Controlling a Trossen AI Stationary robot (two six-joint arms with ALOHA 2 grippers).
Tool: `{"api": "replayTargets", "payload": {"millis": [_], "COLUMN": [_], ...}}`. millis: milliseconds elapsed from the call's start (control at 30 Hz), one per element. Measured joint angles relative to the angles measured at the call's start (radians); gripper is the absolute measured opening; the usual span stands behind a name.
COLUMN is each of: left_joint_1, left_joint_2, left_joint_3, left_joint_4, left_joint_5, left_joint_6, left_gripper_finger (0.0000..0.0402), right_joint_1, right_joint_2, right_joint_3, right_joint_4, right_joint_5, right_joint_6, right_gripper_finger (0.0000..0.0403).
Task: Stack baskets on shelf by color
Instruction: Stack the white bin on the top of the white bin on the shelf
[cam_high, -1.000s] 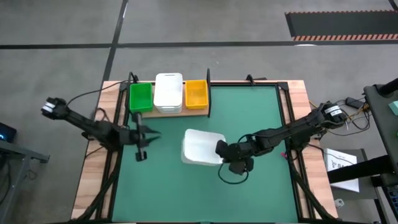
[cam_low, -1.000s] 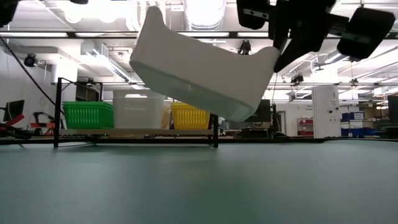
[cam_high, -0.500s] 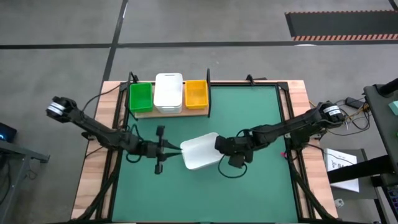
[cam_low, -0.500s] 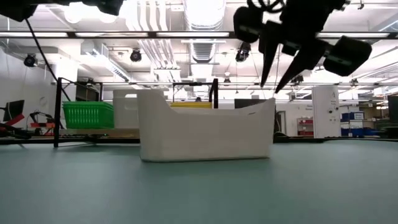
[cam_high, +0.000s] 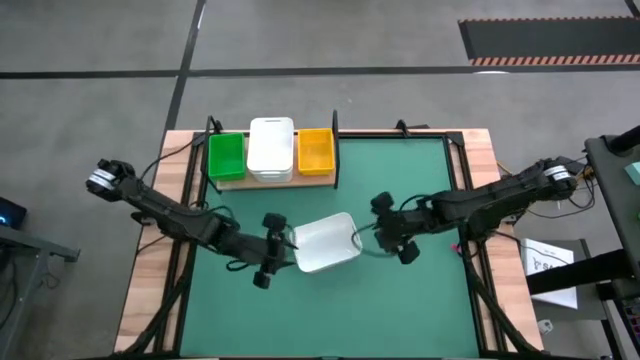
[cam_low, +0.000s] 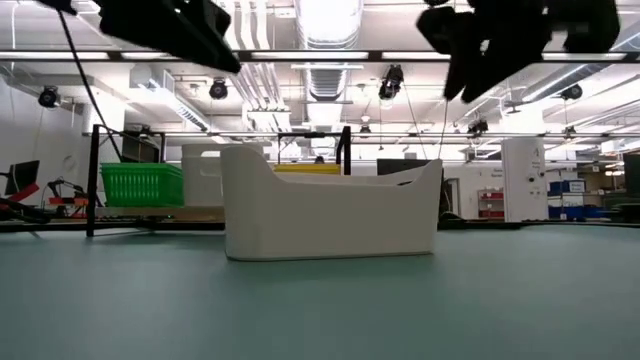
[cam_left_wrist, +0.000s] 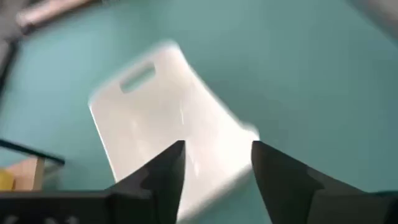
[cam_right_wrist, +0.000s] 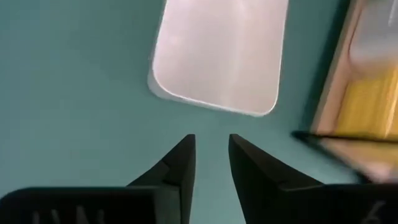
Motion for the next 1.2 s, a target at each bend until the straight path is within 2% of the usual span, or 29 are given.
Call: {"api": "replayTargets", "payload": {"millis": [100,167,233,367,533,667,833,1000,1100,1200], "left_joint_1": [0.008,0.017,0.032,0.076,0.116,0.114,0.095,0.037,-0.001,-0.037], "left_joint_2": [0.058,0.1,0.135,0.214,0.306,0.345,0.352,0.317,0.276,0.24], "left_joint_3": [0.099,0.147,0.167,0.183,0.179,0.184,0.186,0.246,0.322,0.421], "left_joint_4": [-0.222,-0.276,-0.292,-0.285,-0.227,-0.209,-0.178,-0.2,-0.228,-0.41], "left_joint_5": [0.036,0.077,0.103,0.156,0.211,0.229,0.254,0.258,0.258,0.155], "left_joint_6": [0.074,0.131,0.181,0.275,0.309,0.34,0.307,0.224,0.157,0.093], "left_gripper_finger": [0.0184,0.0186,0.0186,0.0186,0.0181,0.0136,0.002,0.0002,0.0001,0.0], "right_joint_1": [0.0,0.001,0.005,0.029,0.056,0.082,0.113,0.118,0.118,0.118], "right_joint_2": [-0.051,-0.076,-0.099,-0.12,-0.121,-0.114,-0.114,-0.114,-0.114,-0.116], "right_joint_3": [-0.011,-0.029,-0.057,-0.11,-0.139,-0.14,-0.14,-0.142,-0.143,-0.143], "right_joint_4": [-0.004,0.004,0.022,0.048,0.058,0.083,0.112,0.132,0.142,0.164], "right_joint_5": [-0.087,-0.162,-0.206,-0.206,-0.198,-0.197,-0.196,-0.195,-0.139,-0.095], "right_joint_6": [0.153,0.236,0.29,0.339,0.404,0.413,0.401,0.361,0.309,0.277], "right_gripper_finger": [0.008,0.0073,0.0068,0.0063,0.0065,0.0065,0.0065,0.0065,0.0065,0.0065]}}
